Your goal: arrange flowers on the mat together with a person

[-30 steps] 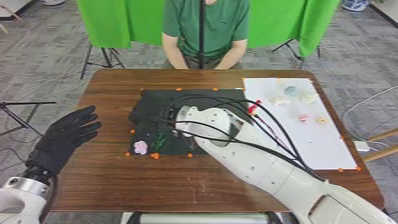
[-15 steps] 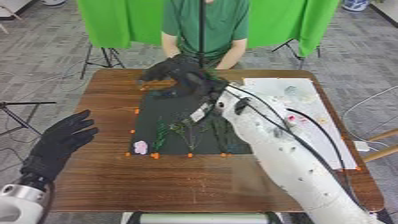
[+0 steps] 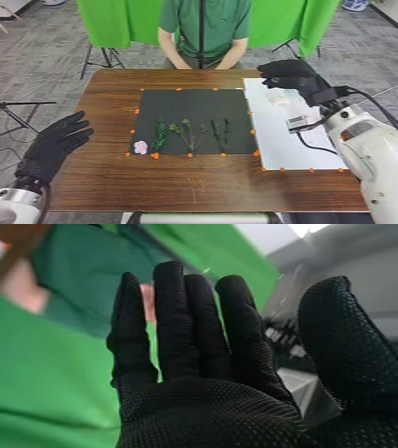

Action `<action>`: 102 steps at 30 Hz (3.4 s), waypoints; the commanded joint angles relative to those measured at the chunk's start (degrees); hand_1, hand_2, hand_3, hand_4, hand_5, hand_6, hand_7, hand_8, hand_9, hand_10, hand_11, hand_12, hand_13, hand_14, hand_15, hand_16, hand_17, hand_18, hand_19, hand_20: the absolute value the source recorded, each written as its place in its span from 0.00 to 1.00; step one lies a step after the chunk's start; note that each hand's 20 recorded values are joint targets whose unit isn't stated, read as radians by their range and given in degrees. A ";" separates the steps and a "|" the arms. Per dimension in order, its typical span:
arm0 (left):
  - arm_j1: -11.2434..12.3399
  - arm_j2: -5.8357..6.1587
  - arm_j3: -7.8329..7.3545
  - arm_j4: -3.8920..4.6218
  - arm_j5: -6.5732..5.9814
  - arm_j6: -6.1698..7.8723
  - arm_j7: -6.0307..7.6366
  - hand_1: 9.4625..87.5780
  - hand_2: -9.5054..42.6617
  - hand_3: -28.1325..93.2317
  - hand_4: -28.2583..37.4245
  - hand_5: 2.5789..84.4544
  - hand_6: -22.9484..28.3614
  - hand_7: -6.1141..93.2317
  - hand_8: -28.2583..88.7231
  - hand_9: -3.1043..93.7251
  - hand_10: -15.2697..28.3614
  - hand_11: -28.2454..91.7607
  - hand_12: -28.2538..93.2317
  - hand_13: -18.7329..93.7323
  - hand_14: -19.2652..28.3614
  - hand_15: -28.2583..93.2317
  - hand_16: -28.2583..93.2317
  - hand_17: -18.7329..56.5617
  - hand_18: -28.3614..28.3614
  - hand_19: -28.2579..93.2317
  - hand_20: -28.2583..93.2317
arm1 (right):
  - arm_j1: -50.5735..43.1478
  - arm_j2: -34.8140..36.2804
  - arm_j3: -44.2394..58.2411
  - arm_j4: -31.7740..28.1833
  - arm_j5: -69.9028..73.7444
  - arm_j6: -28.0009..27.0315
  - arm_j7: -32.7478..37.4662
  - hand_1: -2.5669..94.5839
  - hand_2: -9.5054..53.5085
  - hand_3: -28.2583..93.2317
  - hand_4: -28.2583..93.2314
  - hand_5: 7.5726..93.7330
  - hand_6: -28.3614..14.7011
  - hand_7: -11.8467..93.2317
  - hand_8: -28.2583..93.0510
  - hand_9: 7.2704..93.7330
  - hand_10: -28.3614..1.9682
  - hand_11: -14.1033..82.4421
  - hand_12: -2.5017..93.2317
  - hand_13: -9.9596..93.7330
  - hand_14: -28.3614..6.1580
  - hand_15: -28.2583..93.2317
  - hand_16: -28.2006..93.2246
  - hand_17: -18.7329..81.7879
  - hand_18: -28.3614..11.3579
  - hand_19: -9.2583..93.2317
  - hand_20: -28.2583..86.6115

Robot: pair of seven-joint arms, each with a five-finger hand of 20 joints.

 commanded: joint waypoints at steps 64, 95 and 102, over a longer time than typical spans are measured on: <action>-0.56 -1.97 1.89 -0.14 0.33 -1.42 -0.53 0.24 0.16 0.81 0.05 0.38 0.55 0.24 0.17 0.34 0.63 0.40 0.38 0.39 0.75 0.49 0.23 0.17 0.88 0.62 0.29 | -28.96 -14.41 14.59 -8.14 19.71 3.06 7.75 0.27 0.15 0.93 0.04 0.44 0.55 0.26 0.16 0.43 0.48 0.26 0.27 0.46 0.49 0.40 0.48 0.33 0.22 0.50 0.48; 0.49 -1.77 0.10 -0.67 0.29 0.02 0.54 0.24 0.17 0.80 0.06 0.38 0.54 0.23 0.17 0.34 0.63 0.39 0.38 0.39 0.74 0.48 0.23 0.17 0.88 0.62 0.29 | -21.59 -0.41 16.35 -3.19 0.72 10.78 0.33 0.30 0.11 0.93 0.03 0.46 0.57 0.28 0.16 0.46 0.51 0.29 0.27 0.50 0.53 0.43 0.47 0.34 0.23 0.54 0.50; 0.56 -1.99 0.39 -0.59 0.50 0.12 0.28 0.24 0.16 0.80 0.06 0.38 0.54 0.23 0.17 0.34 0.63 0.39 0.38 0.39 0.74 0.48 0.23 0.17 0.88 0.62 0.29 | -18.06 6.71 9.61 2.04 -26.79 26.16 0.59 0.35 0.06 0.92 0.01 0.50 0.63 0.35 0.13 0.52 0.58 0.34 0.26 0.55 0.59 0.48 0.45 0.38 0.27 0.58 0.52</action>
